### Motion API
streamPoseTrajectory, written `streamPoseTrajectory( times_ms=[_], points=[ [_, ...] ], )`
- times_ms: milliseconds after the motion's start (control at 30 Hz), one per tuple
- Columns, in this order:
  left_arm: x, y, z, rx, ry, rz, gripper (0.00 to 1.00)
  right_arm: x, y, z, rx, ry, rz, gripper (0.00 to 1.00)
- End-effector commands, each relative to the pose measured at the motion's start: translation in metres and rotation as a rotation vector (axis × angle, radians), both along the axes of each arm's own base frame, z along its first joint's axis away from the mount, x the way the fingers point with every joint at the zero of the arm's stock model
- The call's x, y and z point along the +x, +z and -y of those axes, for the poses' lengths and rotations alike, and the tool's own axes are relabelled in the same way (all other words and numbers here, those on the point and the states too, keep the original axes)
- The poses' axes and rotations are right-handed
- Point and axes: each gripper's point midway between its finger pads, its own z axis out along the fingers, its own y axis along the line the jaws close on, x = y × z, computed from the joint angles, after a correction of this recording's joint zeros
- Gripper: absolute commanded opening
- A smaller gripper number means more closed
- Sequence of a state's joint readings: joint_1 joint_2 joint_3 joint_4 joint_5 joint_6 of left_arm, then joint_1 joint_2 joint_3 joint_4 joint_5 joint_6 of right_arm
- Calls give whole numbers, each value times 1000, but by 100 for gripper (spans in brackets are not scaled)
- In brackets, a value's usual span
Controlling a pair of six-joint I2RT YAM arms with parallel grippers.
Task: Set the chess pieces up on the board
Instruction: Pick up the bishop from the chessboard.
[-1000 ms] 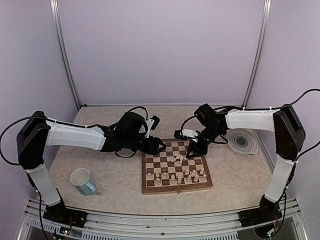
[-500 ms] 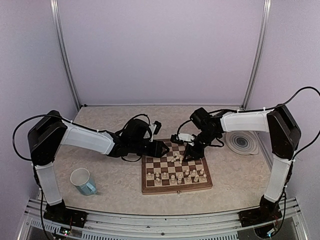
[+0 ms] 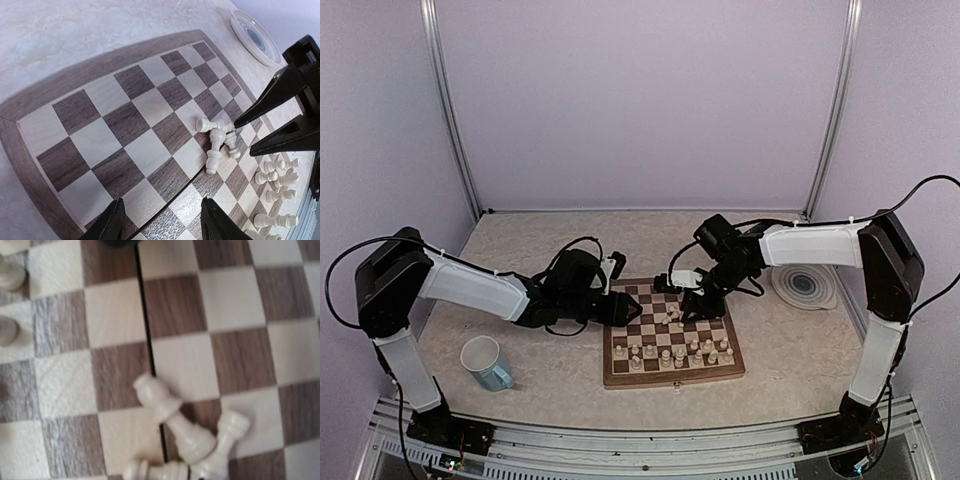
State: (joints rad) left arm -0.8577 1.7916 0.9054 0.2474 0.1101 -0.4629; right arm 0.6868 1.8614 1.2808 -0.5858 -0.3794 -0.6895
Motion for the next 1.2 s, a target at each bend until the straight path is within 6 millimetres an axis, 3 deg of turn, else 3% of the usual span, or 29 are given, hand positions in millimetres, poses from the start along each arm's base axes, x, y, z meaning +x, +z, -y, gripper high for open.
streamPoseTrajectory(
  times_ms=[0, 200, 667, 767, 933, 1167],
  points=[
    [10, 38, -3, -75, 35, 89, 52, 8, 14, -16, 8, 91, 99, 31],
    [3, 40, -3, -109, 23, 74, 52, 9, -1, -23, -41, 145, 106, 28],
    [-5, 27, 3, -126, -13, 67, 53, -3, -31, -14, -112, 202, 41, 28],
    [-8, 27, 7, -151, -44, 77, 53, -5, -33, -17, -100, 198, 24, 23],
    [-10, 26, 16, -189, -79, 75, 53, -2, -19, -27, -24, 175, 13, 14],
    [-9, 31, 18, -243, -67, 72, 53, 7, 19, -35, 144, 120, -50, 12]
  ],
)
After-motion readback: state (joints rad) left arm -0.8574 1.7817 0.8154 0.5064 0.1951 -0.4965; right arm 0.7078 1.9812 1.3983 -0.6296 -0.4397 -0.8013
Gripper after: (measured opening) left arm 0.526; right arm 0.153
